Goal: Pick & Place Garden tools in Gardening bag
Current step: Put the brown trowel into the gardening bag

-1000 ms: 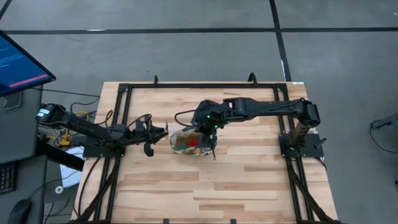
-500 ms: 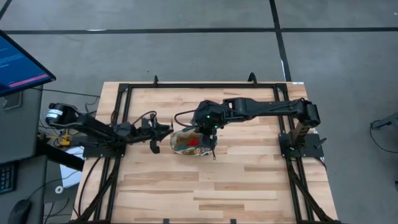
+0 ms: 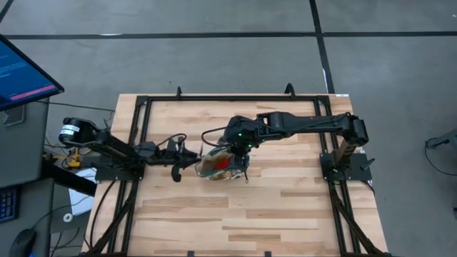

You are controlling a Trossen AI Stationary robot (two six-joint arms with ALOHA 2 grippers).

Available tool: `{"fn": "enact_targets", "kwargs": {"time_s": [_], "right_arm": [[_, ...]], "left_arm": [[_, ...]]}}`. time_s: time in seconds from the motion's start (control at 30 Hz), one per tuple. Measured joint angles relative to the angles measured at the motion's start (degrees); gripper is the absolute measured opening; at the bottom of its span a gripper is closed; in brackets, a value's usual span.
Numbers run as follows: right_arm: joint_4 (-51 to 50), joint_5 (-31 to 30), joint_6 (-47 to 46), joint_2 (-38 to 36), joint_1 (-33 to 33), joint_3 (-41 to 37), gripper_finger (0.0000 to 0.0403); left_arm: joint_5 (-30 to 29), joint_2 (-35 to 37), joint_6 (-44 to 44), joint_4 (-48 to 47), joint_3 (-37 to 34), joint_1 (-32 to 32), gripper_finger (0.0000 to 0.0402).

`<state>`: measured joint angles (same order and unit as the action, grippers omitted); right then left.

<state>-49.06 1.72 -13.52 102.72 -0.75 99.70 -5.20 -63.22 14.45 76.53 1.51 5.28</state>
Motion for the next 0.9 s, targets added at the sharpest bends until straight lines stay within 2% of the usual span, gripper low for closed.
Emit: {"fn": "enact_targets", "kwargs": {"time_s": [0.13, 0.3, 0.43, 0.6, 0.73, 0.9], "right_arm": [[-0.1, 0.0, 0.0, 0.0, 0.0, 0.0, 0.0008], [-0.2, 0.0, 0.0, 0.0, 0.0, 0.0, 0.0008], [0.4, 0.0, 0.0, 0.0, 0.0, 0.0, 0.0008], [10.0, 6.5, 0.6, 0.0, 0.8, 0.0, 0.0019], [18.9, 6.9, -4.9, 1.3, 1.3, 0.2, 0.0065], [24.2, 7.5, -11.9, 3.8, 1.3, 0.1, 0.0165]], "left_arm": [[0.3, 0.2, 0.0, -0.6, -1.2, 0.0, 0.0056], [2.1, 0.2, -0.4, -0.6, -1.2, 0.0, 0.0087], [1.7, 0.2, -2.6, 0.0, -1.2, 0.0, 0.0071], [1.5, 0.2, -3.6, 0.4, -1.2, 0.0, 0.0060], [-0.2, 0.2, -3.7, 0.6, -1.2, 0.0, 0.0068], [-0.3, 0.2, -3.8, 0.7, -1.2, 0.0, 0.0063]]}}
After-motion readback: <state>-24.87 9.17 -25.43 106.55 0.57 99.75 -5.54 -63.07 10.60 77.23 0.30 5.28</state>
